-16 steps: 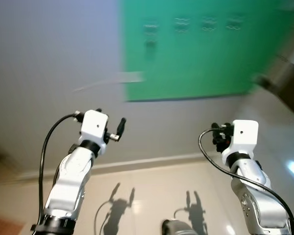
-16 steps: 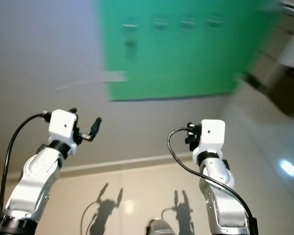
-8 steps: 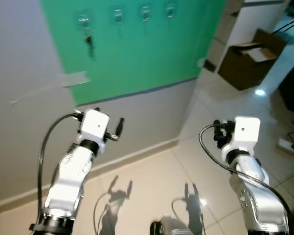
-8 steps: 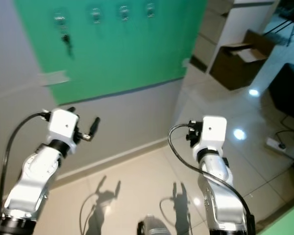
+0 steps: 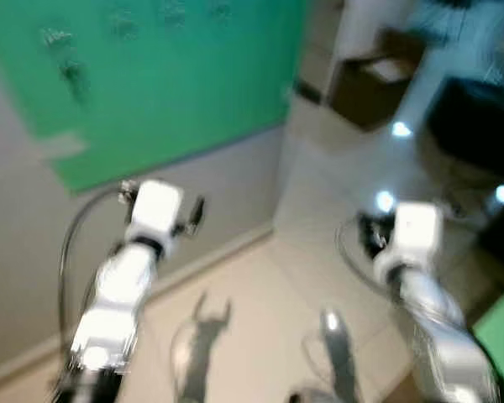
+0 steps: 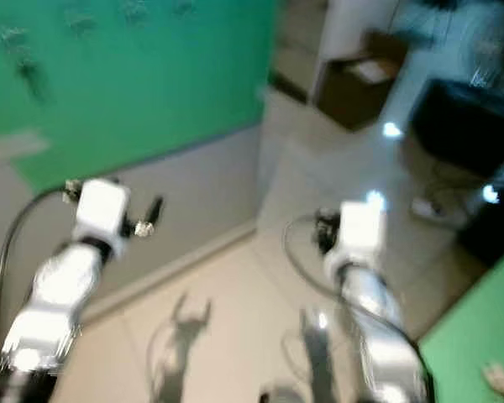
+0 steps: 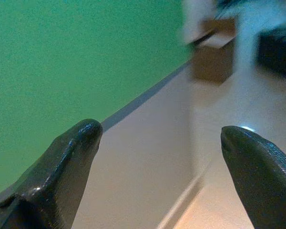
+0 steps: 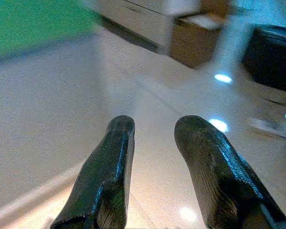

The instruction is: Hang keys on a hook

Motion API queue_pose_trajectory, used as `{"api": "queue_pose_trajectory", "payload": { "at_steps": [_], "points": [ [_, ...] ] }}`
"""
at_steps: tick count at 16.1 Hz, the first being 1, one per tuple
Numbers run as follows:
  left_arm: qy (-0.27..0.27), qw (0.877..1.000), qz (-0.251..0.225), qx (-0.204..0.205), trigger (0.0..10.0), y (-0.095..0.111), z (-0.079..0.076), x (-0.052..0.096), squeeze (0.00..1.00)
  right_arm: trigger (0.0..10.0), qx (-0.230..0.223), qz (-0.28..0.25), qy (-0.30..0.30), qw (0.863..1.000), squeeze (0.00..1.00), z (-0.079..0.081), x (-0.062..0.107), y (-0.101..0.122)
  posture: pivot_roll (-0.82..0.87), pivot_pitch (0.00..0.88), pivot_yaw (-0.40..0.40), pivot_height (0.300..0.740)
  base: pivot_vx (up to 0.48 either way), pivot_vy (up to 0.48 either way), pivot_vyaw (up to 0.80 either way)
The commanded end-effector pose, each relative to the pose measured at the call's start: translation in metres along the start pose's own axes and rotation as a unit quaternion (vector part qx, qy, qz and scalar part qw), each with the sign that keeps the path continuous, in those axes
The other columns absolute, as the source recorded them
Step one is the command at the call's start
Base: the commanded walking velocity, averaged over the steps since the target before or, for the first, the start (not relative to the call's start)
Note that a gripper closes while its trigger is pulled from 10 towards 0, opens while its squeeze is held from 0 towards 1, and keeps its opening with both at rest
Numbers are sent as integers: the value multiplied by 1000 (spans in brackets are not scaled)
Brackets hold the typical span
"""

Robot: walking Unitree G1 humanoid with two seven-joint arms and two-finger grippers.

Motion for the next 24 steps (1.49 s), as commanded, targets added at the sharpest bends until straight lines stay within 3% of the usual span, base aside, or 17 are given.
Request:
{"api": "queue_pose_trajectory", "payload": {
  "at_steps": [1, 6, 10, 15, 20, 24],
  "points": [
    [11, 1000, 1, -11, 10000, 1, 10, 2, 0, 10000, -12, -9, 7, 1000, 0, 5, 1, 6, -67, 0, -7, 718, 0, 0, -800],
    [25, 1000, 0, -6, 10000, 1, 12, 4, 0, 10000, 4, -13, 23, 1000, 0, 9, -5, 11, -58, 0, -33, 718, 0, 0, -800],
    [61, 998, -13, 10, 10000, 4, 21, 2, 0, 10000, 18, -16, 14, 1000, 0, 3, -4, 12, -71, 0, -35, 718, 0, 0, -800],
    [38, 999, -23, 9, 10000, 5, 13, 3, 0, 10000, 17, 2, -12, 1000, 0, -4, -1, 4, -83, 0, -18, 718, 0, 0, -800],
    [34, 999, -32, -6, 10000, 9, 9, 0, 0, 10000, 48, 19, -36, 998, 0, -12, 1, -12, -76, 0, -9, 718, 0, 0, -800],
    [38, 999, -28, 3, 10000, 6, 11, 0, 0, 10000, 57, 7, -25, 998, 0, -6, -3, -3, -98, 0, -11, 718, 0, -409, -750]
  ]
}}
Point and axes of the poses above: a point about 5 cm out from each wrist's last joint towards the gripper, its own x axis pointing back from the gripper into the wrist, its own y axis along the axis of the wrist's last joint, z = x × y, the point moved 3 cm from there along -x, pointing out of the wrist towards the gripper, and after that the axes turned 6 degrees about x, right-handed, at the moved point
